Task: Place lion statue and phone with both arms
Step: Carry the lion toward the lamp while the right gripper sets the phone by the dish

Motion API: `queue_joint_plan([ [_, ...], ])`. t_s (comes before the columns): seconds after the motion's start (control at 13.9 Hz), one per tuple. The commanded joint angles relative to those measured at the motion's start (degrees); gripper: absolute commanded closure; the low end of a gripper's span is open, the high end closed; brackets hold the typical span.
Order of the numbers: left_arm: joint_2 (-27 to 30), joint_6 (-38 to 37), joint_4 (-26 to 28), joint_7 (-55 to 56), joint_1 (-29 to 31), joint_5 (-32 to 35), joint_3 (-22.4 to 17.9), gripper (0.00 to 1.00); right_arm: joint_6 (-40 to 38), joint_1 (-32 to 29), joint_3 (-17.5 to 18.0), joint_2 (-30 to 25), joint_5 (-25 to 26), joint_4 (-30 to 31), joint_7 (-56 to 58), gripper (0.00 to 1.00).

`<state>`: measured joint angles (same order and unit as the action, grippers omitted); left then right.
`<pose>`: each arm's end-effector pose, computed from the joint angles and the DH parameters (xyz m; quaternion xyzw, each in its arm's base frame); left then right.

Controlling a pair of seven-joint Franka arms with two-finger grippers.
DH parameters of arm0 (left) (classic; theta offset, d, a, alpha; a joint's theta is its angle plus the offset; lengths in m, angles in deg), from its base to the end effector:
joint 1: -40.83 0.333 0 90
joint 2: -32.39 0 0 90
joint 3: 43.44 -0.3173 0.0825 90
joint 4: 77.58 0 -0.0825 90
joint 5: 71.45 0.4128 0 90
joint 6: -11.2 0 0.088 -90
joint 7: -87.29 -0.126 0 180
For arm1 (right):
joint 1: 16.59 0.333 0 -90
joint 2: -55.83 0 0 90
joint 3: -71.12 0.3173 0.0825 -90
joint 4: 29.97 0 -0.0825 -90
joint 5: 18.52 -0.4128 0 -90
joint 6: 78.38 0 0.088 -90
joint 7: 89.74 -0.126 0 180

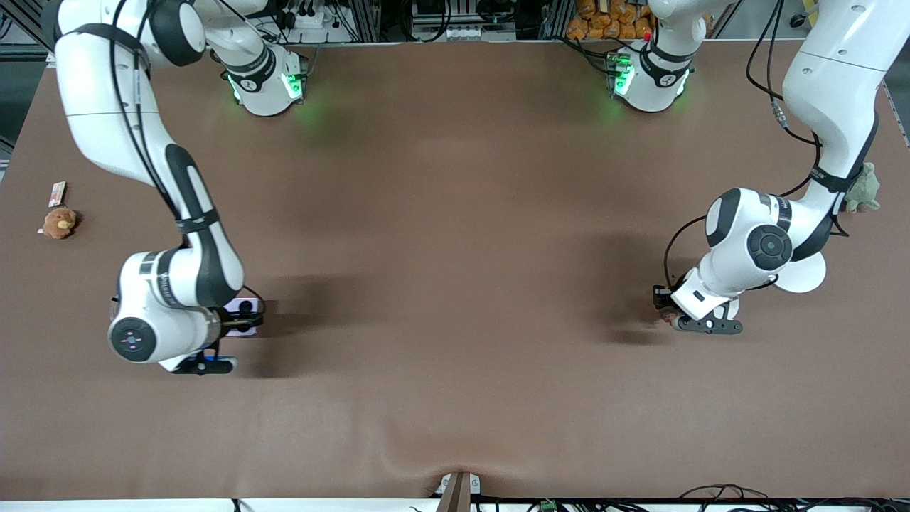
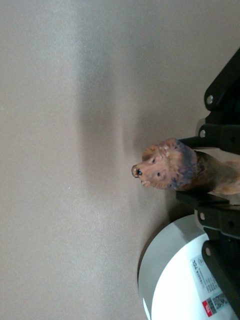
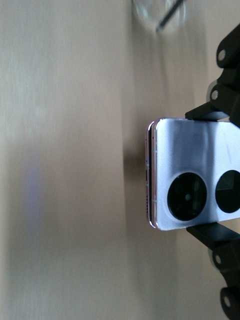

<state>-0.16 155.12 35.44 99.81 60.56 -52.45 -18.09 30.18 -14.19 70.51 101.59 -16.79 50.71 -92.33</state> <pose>0.6327 -0.0609 0.1665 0.9988 -0.0397 0.0209 0.0196 0.7108 0.0205 0.1696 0.9877 0.0011 -0.1546 0.0233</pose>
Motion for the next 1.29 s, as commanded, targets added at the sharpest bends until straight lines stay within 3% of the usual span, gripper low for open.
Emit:
queue_joint_plan([
  [0.0,-0.05,1.36,0.80,0.93,0.84,1.91,0.40,1.00,-0.01,-2.30,1.06,0.21,1.97,0.09,0.39,0.65],
  [0.22,-0.14,1.45,0.54,1.02,0.75,1.91,0.40,1.00,-0.01,-3.80,1.06,0.91,2.06,0.09,0.48,0.62],
  [0.36,-0.14,1.36,0.36,1.37,0.31,1.82,0.40,1.00,0.34,-4.15,1.06,1.18,2.06,0.09,0.39,0.40],
  [0.5,-0.14,1.36,0.19,2.77,-0.22,1.91,0.40,1.00,0.43,-4.33,1.06,1.18,2.06,0.09,0.39,0.00],
  [0.57,-0.23,1.36,0.10,2.87,-0.31,1.91,0.49,0.89,0.43,-4.50,1.06,1.18,2.06,0.01,0.39,0.00],
  [0.65,-0.31,1.36,-0.08,2.78,-0.31,1.91,0.40,0.61,0.34,-4.85,1.06,1.09,2.06,-0.08,0.39,0.00],
  [0.72,-0.40,1.36,-0.34,2.60,-0.31,1.91,0.40,0.09,0.34,-4.86,1.06,0.74,2.06,-0.26,0.39,0.00],
  [0.79,-0.32,1.36,-0.34,1.99,-0.31,2.26,0.40,0.00,0.25,-4.68,1.06,0.39,2.06,-0.87,0.39,0.00],
  [1.01,-0.23,1.10,-1.13,1.99,-0.48,2.53,0.49,0.00,0.34,-4.59,1.41,-2.24,1.62,-2.18,0.65,0.00],
  [1.22,0.30,0.14,-2.45,2.43,-1.53,2.53,0.49,0.00,1.65,-5.21,1.93,-10.66,0.31,-2.11,7.23,0.00],
])
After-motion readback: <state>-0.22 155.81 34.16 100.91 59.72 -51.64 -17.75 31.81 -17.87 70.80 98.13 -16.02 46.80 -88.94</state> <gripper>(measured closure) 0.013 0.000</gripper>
